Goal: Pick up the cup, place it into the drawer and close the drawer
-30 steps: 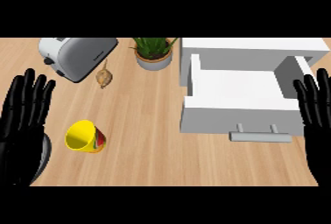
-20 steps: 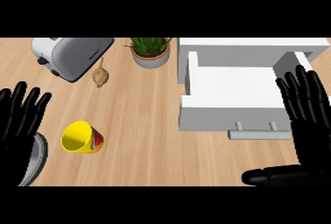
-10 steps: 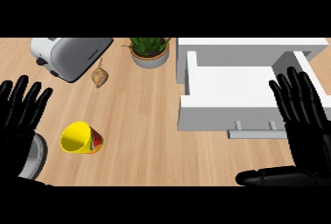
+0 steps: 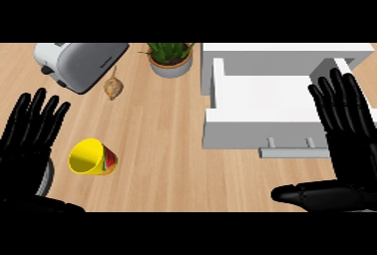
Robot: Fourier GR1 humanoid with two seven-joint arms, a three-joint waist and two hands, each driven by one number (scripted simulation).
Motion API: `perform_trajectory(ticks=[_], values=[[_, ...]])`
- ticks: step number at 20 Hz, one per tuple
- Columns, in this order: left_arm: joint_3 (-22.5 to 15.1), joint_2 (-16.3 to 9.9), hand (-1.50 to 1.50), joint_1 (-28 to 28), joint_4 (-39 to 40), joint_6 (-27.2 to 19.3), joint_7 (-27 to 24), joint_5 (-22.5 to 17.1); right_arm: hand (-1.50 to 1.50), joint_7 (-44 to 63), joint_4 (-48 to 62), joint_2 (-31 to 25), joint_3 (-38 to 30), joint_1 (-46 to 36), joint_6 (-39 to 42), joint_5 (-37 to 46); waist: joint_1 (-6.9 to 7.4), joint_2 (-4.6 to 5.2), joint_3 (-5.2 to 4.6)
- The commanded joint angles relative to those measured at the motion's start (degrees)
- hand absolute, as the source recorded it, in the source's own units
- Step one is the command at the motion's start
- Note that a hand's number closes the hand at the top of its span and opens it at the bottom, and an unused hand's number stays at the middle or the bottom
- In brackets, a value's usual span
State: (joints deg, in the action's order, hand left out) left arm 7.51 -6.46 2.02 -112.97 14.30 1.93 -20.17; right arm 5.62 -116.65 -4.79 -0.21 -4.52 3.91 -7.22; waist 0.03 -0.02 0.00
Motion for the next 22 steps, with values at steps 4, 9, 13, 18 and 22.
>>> perform_trajectory(ticks=[4, 9, 13, 18, 22], values=[[0.96, 0.62, -1.50, 1.86, 3.94, 1.39, -2.18, 1.15, -1.50, 0.55, -2.21, 1.65, 2.45, 0.26, -1.45, 3.37, 0.05, -0.01, -0.01], [2.47, -0.11, -1.50, 5.75, 4.11, 3.20, -3.16, 1.47, -1.50, 2.37, 1.99, -1.01, -2.20, -4.32, 0.26, -0.17, 0.20, 0.00, -0.01], [4.69, -1.29, -1.50, 6.62, 11.03, 6.72, -8.82, 2.39, -1.50, -2.33, 0.50, 1.75, 2.35, 1.03, 0.14, 3.84, 0.09, 0.00, -0.01], [5.78, -1.20, -1.50, -1.50, 18.97, 1.81, -7.69, 5.52, -1.50, 2.41, -2.92, -1.08, -2.68, -0.23, 1.67, -1.39, -0.21, 0.02, -0.01], [5.82, -1.18, -1.50, -1.59, 23.43, 1.85, -12.80, 9.29, -1.50, 3.08, -5.88, 1.08, 0.22, 2.17, -0.30, 1.33, -0.24, 0.00, -0.01]])
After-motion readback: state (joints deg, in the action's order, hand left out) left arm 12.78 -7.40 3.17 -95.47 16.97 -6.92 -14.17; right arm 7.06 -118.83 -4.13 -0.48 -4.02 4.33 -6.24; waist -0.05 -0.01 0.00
